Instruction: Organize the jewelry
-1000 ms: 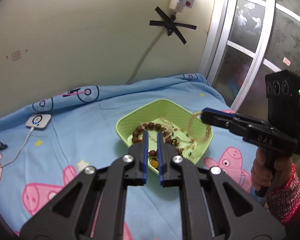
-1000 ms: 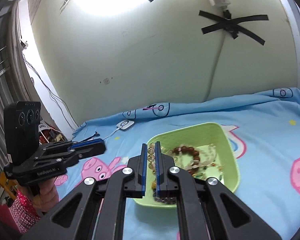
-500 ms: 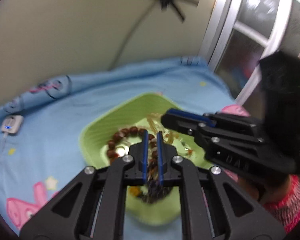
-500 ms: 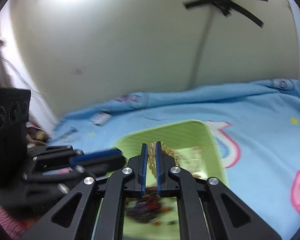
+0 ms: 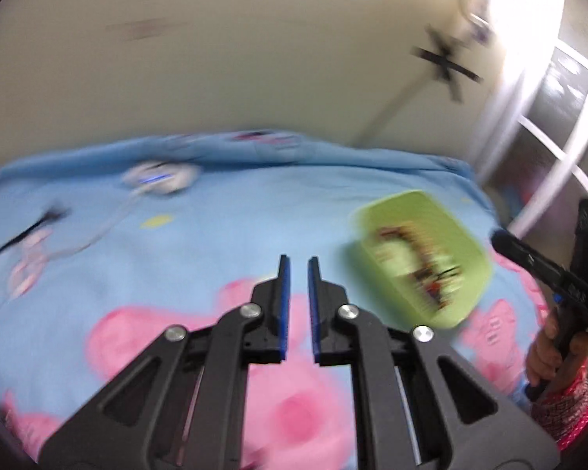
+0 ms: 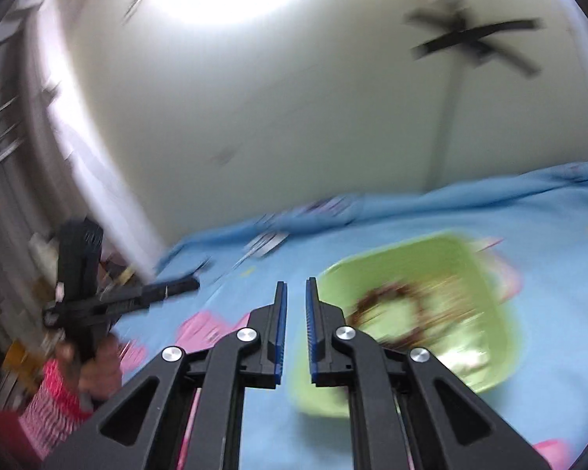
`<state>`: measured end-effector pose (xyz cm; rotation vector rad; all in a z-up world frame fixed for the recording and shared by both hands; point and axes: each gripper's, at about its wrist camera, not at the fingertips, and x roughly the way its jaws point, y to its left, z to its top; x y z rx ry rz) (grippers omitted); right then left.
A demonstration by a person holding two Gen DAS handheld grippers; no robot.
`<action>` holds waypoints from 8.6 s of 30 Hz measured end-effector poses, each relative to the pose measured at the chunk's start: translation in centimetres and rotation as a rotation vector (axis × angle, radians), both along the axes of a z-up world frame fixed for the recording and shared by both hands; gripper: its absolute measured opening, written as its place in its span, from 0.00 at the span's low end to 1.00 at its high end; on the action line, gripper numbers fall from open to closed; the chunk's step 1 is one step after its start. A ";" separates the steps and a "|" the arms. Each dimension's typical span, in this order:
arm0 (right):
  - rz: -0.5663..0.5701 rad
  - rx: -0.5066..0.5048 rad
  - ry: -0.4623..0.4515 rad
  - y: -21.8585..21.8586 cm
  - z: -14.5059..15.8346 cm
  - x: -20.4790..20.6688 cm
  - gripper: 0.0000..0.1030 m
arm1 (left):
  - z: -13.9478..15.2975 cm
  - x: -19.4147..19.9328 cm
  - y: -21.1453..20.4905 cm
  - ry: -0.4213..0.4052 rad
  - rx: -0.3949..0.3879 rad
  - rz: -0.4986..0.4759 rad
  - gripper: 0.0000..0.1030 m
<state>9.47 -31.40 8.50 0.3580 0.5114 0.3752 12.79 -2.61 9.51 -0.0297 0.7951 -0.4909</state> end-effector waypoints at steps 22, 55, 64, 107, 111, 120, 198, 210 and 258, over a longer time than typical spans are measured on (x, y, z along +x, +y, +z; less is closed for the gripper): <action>0.425 -0.455 0.213 23.6 -8.2 4.2 0.00 | -9.6 -7.0 7.7 0.140 0.034 0.086 0.11; -0.165 -0.085 0.130 -3.6 -2.4 6.5 0.00 | -1.9 4.1 -19.8 0.042 0.054 -0.256 0.07; -0.348 0.030 0.013 -4.1 -1.9 -0.3 0.00 | -1.7 0.3 -14.4 -0.051 0.061 -0.147 0.07; -0.408 0.105 0.123 4.5 -8.3 -11.1 0.33 | -7.9 -13.1 -8.3 -0.173 0.279 0.109 0.76; -0.401 0.116 0.129 4.5 -8.4 -10.9 0.36 | -8.1 -13.1 -8.7 -0.165 0.295 0.111 0.76; -0.395 0.192 0.166 3.5 -9.0 -10.7 0.43 | -8.7 -12.2 -7.9 -0.102 0.272 0.124 0.76; -0.280 0.221 0.111 2.5 -8.1 -10.7 0.81 | -9.3 -12.1 -6.9 -0.042 0.364 0.224 0.94; -0.275 0.216 0.113 3.0 -8.0 -10.6 0.81 | -9.1 -12.1 -6.9 -0.040 0.347 0.227 0.94; -0.284 0.217 0.112 3.7 -8.0 -11.1 0.81 | -9.0 -12.8 -7.3 -0.083 0.379 0.232 0.94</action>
